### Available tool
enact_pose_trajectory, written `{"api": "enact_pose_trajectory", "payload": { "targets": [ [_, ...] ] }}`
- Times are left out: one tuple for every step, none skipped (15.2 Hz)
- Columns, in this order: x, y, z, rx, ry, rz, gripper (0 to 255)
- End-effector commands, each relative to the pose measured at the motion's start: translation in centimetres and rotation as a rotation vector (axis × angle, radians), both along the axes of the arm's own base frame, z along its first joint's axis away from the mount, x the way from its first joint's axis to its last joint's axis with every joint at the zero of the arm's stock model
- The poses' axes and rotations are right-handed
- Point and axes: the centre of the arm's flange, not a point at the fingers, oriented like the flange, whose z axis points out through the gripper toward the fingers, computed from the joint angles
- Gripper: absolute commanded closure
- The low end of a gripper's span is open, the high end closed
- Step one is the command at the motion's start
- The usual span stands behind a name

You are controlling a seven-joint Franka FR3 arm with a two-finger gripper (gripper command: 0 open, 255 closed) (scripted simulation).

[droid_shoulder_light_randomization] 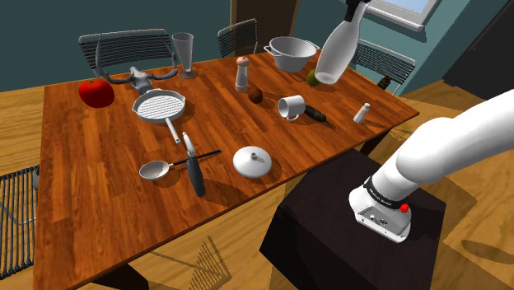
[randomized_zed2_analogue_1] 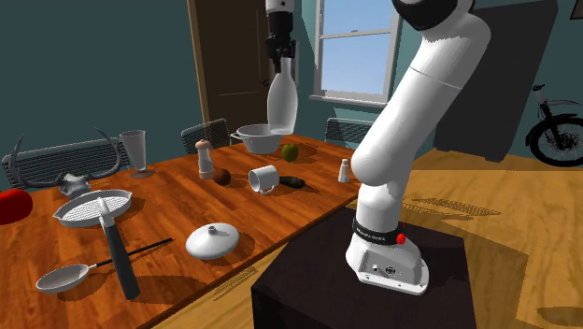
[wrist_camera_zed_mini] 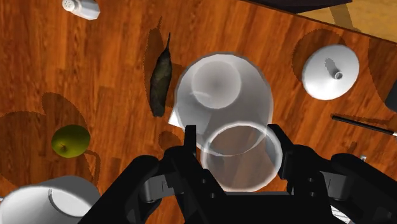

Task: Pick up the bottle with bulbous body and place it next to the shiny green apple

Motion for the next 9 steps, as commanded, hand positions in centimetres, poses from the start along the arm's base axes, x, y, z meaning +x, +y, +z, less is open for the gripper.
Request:
{"api": "enact_pose_trajectory", "payload": {
  "targets": [
    [0.3, -2.6, -0.6, -0.001, -0.001, 0.001, 255],
    [0.4, -3.9, -0.9, -0.001, -0.001, 0.001, 255],
    [0.6, -5.2, -1.3, -0.001, -0.001, 0.001, 255],
    [0.7, -6.4, -1.6, -0.001, -0.001, 0.001, 255],
    [0.9, -7.7, -1.9, -0.001, -0.001, 0.001, 255],
    [1.0, -9.0, -2.3, -0.001, -0.001, 0.001, 255],
    [1.1, -10.2, -2.6, -0.001, -0.001, 0.001, 255],
    [1.3, -11.5, -3.0, -0.001, -0.001, 0.001, 255],
    [1.4, -12.8, -3.3, -0.001, -0.001, 0.001, 255]
  ]
}}
